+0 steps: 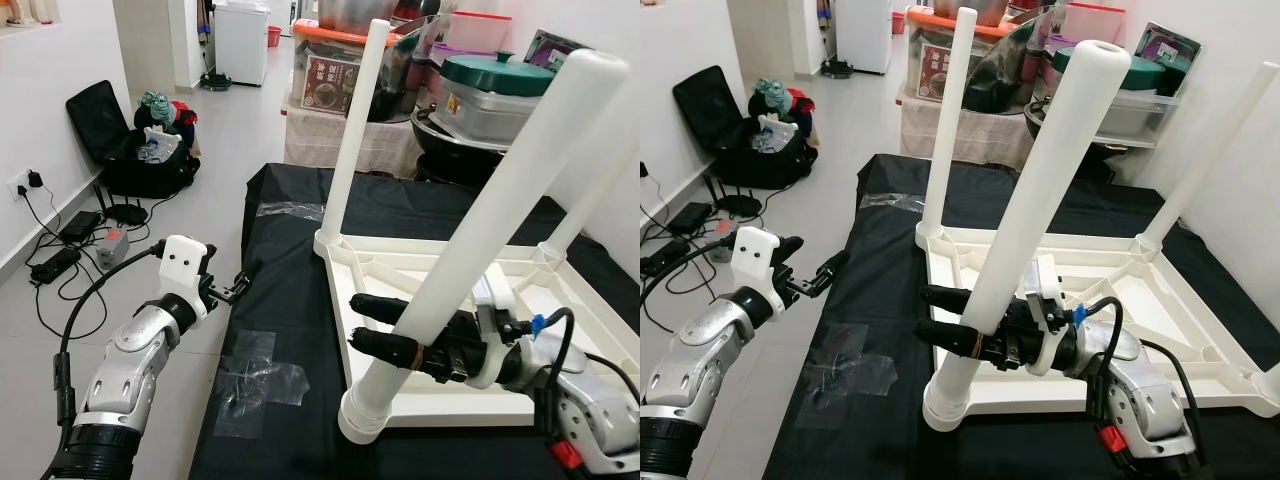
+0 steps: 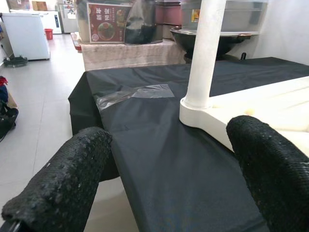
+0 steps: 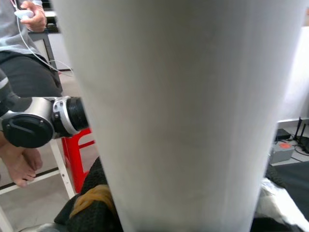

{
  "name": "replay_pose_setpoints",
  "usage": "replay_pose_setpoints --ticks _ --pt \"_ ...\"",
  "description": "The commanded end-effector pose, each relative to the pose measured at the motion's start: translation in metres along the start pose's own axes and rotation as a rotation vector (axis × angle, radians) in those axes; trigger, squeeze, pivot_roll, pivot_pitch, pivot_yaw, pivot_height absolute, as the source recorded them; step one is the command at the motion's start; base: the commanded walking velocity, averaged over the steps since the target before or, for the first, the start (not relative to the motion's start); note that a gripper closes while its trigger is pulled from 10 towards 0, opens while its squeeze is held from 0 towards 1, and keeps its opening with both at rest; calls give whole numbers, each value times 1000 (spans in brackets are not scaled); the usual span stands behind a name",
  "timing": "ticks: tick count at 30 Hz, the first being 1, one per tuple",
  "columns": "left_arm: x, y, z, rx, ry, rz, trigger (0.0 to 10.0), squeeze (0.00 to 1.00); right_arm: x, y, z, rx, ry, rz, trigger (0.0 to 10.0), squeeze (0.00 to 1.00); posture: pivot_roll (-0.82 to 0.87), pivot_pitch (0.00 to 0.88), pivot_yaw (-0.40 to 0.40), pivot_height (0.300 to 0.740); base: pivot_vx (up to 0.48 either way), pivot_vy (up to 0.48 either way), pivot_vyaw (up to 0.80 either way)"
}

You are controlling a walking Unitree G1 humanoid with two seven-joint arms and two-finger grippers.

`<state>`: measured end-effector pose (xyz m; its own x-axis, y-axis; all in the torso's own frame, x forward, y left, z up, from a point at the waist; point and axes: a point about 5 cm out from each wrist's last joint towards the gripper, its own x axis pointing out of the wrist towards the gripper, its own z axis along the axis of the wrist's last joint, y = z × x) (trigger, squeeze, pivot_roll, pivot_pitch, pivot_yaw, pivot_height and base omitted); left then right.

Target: Building children table

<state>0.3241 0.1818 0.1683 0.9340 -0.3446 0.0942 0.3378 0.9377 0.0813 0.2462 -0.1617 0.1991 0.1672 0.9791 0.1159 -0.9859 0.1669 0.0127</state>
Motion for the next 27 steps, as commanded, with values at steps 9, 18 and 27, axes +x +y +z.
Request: replay_pose_setpoints --ticks 9,18,27 --pt "0 -2 -6 -12 37 -20 10000 0 9 17 -28 219 34 94 0 0 72 0 -112 740 0 0 0" --pt "-1 -1 -7 -13 44 -16 10000 0 9 20 -22 223 35 145 0 0 79 0 -117 740 0 0 0" --pt "-1 0 -8 -13 48 -17 10000 0 11 11 -18 173 52 148 0 0 79 0 -114 740 0 0 0"
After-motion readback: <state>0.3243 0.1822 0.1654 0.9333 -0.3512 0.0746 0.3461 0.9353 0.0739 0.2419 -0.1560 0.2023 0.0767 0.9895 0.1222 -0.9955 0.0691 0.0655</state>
